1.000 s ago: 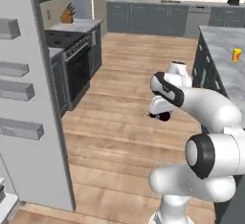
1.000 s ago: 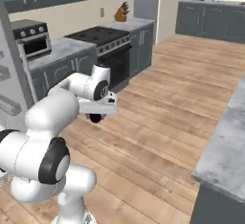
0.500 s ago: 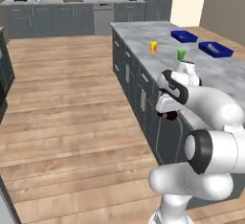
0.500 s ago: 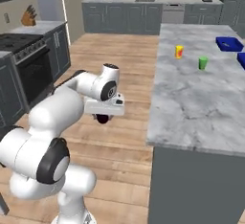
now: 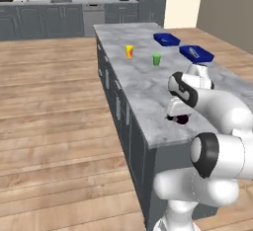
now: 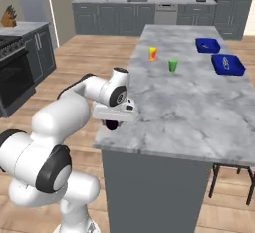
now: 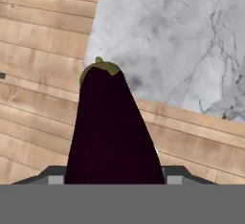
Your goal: Gather the eggplant and squash from the fridge and place them on a tray on the dining counter. Then gather the chicken drumstick and fish from the fridge and place them on the other tray.
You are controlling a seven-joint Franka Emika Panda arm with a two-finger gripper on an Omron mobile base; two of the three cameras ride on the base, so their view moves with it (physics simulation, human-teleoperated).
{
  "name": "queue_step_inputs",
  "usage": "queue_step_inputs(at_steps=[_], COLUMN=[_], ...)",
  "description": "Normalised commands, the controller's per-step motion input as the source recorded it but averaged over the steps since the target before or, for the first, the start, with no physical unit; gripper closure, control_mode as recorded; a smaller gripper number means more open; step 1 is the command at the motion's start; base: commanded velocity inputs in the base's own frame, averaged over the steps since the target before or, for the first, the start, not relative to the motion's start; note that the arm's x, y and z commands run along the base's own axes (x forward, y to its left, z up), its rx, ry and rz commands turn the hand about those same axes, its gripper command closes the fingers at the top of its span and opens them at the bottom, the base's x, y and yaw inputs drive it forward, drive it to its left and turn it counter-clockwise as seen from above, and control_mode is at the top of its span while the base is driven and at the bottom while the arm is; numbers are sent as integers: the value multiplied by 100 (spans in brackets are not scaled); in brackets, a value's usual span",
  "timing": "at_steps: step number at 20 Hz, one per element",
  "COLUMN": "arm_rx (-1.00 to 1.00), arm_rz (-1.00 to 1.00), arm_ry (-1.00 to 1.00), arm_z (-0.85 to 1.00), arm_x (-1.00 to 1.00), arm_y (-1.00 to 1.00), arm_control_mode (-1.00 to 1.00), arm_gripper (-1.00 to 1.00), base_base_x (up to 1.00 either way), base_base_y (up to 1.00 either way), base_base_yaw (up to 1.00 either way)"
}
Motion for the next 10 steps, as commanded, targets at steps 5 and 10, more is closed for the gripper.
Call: queue_step_inputs(at_steps=[5, 10], arm_rx=[0, 0], arm_rz=[0, 0], arm_ry=[0, 0], arm_z=[0, 0], arm_x=[0, 0], arm_y=[0, 0], arm_control_mode=[100, 100], arm_gripper=[100, 100], base_base_x=[59, 71], base_base_y=[-100, -100], base_base_yaw=[0, 0])
